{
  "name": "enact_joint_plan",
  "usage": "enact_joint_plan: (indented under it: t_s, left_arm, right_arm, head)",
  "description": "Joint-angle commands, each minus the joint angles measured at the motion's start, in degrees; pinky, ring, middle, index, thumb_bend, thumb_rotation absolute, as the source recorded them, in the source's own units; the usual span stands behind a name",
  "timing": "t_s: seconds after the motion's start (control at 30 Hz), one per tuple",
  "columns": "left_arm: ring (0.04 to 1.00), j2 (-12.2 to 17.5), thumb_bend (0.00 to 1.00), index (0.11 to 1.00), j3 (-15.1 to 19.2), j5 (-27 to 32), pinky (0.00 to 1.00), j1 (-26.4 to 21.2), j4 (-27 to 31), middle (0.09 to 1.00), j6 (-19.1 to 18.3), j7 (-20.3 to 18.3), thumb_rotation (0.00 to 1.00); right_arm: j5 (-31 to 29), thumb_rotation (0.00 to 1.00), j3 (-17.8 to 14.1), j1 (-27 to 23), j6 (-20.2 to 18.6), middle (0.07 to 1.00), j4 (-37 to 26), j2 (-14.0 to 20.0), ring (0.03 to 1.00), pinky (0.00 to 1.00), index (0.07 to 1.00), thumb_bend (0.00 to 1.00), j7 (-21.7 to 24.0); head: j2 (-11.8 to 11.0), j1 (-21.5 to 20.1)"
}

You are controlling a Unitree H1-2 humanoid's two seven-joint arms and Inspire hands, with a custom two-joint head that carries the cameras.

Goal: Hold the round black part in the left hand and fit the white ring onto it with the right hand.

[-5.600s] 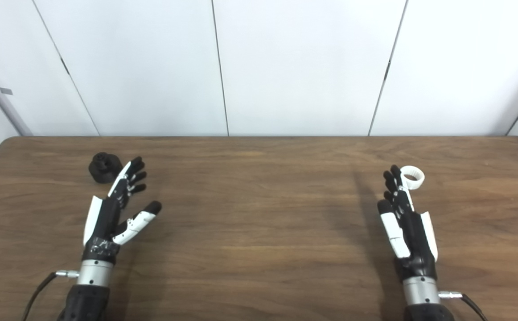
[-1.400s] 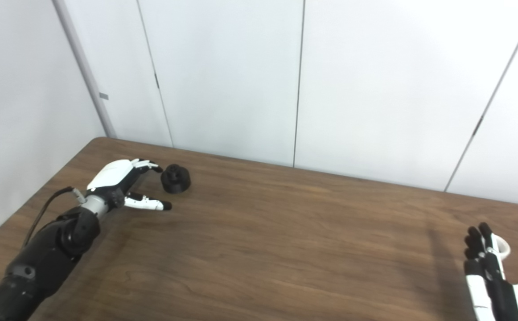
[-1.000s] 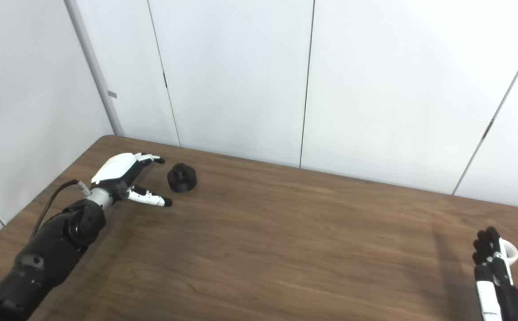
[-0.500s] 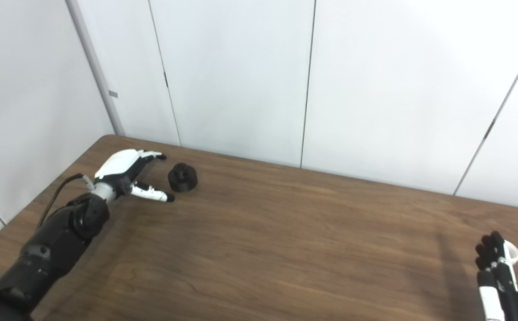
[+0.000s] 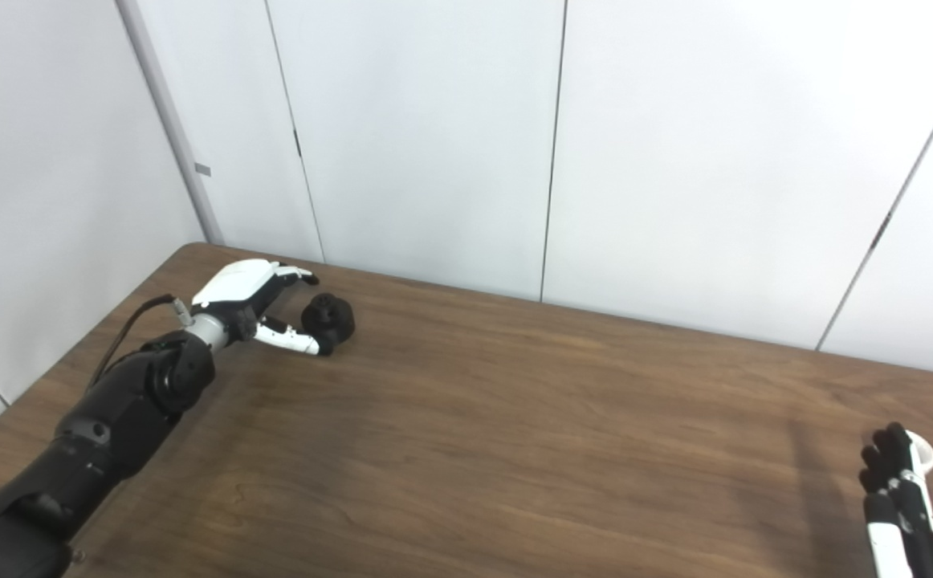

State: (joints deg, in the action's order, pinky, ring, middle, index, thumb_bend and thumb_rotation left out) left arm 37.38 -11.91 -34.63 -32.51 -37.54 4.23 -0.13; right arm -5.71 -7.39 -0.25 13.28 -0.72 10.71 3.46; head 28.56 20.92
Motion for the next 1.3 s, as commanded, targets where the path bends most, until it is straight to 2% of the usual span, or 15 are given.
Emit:
enact_joint_plan:
  t_s: [0.0, 0.37, 0.6, 1.0, 1.27]
  left_arm:
    - [0.977, 2.20, 1.00, 0.860, 0.38, -0.56, 1.00, -3.72, 0.43, 0.923, -0.04, 0.64, 0.55]
    - [0.976, 1.76, 1.00, 0.859, -0.10, 0.05, 1.00, -3.17, 0.90, 0.926, 0.72, 0.88, 0.55]
    - [0.971, 1.47, 1.00, 0.842, -0.10, 0.00, 1.00, -2.87, 0.31, 0.919, 0.72, 1.38, 0.54]
    - [0.974, 0.37, 1.00, 0.837, -0.19, 0.82, 1.00, -2.24, -2.03, 0.919, 3.70, 2.25, 0.44]
    - [0.964, -0.43, 1.00, 0.831, -0.30, 0.61, 1.00, -1.67, -2.93, 0.907, 4.31, 3.89, 0.33]
  right_arm:
    - [-0.30, 0.85, -0.42, 0.97, 0.03, 0.990, -0.43, -0.42, 0.980, 0.99, 1.000, 0.42, -0.46]
    - [-0.59, 0.85, -0.61, 1.40, -0.95, 0.986, -1.51, -0.03, 0.970, 1.00, 1.000, 0.43, -0.20]
    - [-1.49, 0.83, -0.86, 1.32, -1.05, 0.984, -2.07, 0.02, 0.973, 0.97, 1.000, 0.39, 0.03]
    - [-2.91, 0.81, -1.46, 1.53, -1.90, 0.979, -3.17, 0.11, 0.974, 0.98, 1.000, 0.40, 0.22]
    - [-2.74, 0.81, -1.83, 1.60, -1.58, 0.974, -3.43, 0.65, 0.968, 0.97, 1.000, 0.41, 0.32]
  head:
    - [0.09, 0.03]
    - [0.65, -0.09]
    - [1.52, -0.33]
    - [1.89, -0.76]
    - [2.18, -1.17]
